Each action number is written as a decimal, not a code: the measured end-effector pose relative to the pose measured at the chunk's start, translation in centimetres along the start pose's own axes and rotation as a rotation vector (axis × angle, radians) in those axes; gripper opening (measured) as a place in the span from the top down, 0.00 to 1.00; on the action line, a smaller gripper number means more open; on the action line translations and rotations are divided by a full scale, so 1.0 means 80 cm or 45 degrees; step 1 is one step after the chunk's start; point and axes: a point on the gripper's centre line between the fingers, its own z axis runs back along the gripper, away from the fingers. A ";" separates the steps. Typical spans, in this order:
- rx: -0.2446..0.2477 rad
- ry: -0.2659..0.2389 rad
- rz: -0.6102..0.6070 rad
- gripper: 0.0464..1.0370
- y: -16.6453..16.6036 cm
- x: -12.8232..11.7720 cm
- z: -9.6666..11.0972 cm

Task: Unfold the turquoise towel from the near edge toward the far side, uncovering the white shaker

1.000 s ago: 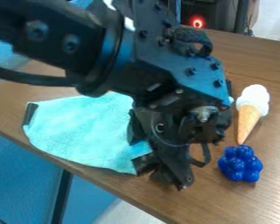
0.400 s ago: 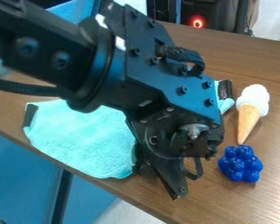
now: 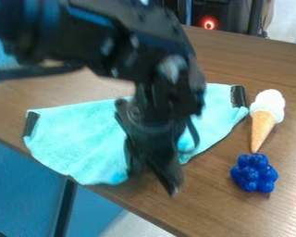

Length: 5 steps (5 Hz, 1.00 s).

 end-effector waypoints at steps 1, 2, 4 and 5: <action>-0.086 0.006 0.027 0.98 0.024 0.004 0.009; -0.149 0.083 0.029 0.98 0.050 0.003 0.005; -0.163 0.192 0.054 0.98 0.114 0.016 -0.002; -0.124 0.196 0.106 0.98 0.150 0.023 0.004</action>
